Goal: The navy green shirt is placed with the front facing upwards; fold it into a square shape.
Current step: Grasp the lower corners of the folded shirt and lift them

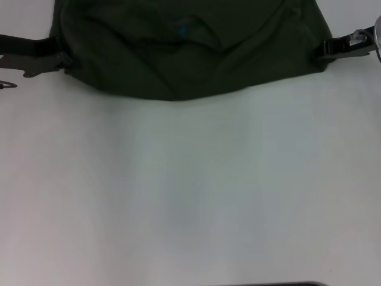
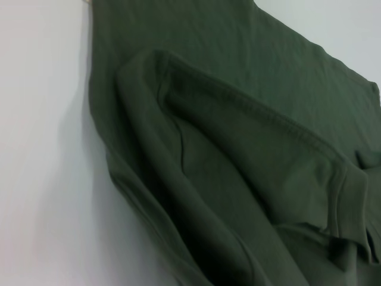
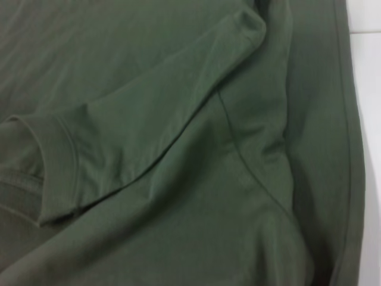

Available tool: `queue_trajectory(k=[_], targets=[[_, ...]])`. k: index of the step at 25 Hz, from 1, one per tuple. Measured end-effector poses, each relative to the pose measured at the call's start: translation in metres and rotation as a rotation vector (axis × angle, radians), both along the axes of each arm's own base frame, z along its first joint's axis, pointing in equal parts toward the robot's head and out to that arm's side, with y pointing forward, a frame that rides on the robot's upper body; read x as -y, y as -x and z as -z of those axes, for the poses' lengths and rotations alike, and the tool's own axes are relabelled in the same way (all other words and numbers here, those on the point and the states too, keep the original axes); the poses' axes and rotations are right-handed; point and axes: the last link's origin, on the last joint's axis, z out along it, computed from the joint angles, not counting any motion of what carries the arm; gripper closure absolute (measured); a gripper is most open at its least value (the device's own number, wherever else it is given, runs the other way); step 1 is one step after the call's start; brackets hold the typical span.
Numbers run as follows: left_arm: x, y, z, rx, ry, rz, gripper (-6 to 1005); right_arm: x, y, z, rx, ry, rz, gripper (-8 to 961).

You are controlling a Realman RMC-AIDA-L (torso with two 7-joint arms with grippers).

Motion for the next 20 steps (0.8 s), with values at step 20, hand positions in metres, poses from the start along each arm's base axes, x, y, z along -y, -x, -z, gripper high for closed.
queue_trajectory(k=[20], targets=[[0.010, 0.001, -0.010, 0.004, 0.083, 0.017, 990, 0.015, 0.019, -0.022, -0.032, 0.141, -0.001, 933]])
